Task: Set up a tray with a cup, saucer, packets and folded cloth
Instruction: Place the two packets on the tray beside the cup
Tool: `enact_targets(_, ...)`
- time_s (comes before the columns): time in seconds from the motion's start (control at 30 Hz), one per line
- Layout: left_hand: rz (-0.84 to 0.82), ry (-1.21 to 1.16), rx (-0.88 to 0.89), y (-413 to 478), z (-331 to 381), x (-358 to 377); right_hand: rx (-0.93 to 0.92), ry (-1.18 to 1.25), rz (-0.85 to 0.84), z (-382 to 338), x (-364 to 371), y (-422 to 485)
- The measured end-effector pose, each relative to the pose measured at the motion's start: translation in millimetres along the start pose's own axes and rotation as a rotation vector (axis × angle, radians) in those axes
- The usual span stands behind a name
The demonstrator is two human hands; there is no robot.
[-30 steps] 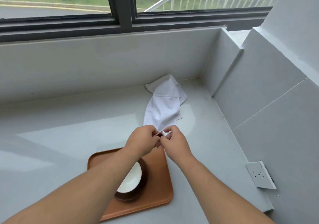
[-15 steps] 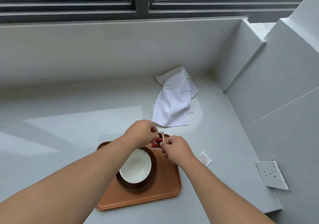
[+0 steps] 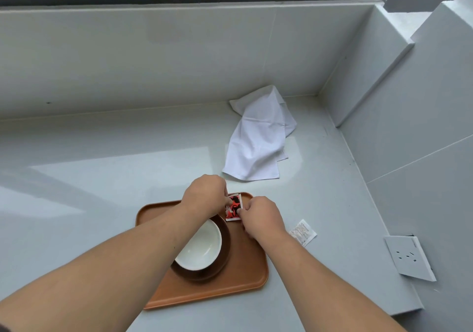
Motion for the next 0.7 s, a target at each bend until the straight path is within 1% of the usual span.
enact_targets(0.13, 0.014, 0.037, -0.029, 6, -1, 5, 0.017, -0.070, 0.010, 2, 1, 6)
enact_targets(0.37, 0.054, 0.087, -0.078, 12, -11, 10, -0.016, -0.157, 0.003, 1, 7, 10)
enact_targets(0.7, 0.081, 0.137, -0.083, 15, -13, 12, -0.058, -0.188, 0.031, -2, 8, 11)
Point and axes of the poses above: each hand's wrist, its own y-axis towards the middle knuckle, its own x-axis out of the palm, z = x × y, the point moved 8 cm from there along y, towards the middle knuckle, and after that the axes turned 3 degrees about -z, right-handed, at the moved point
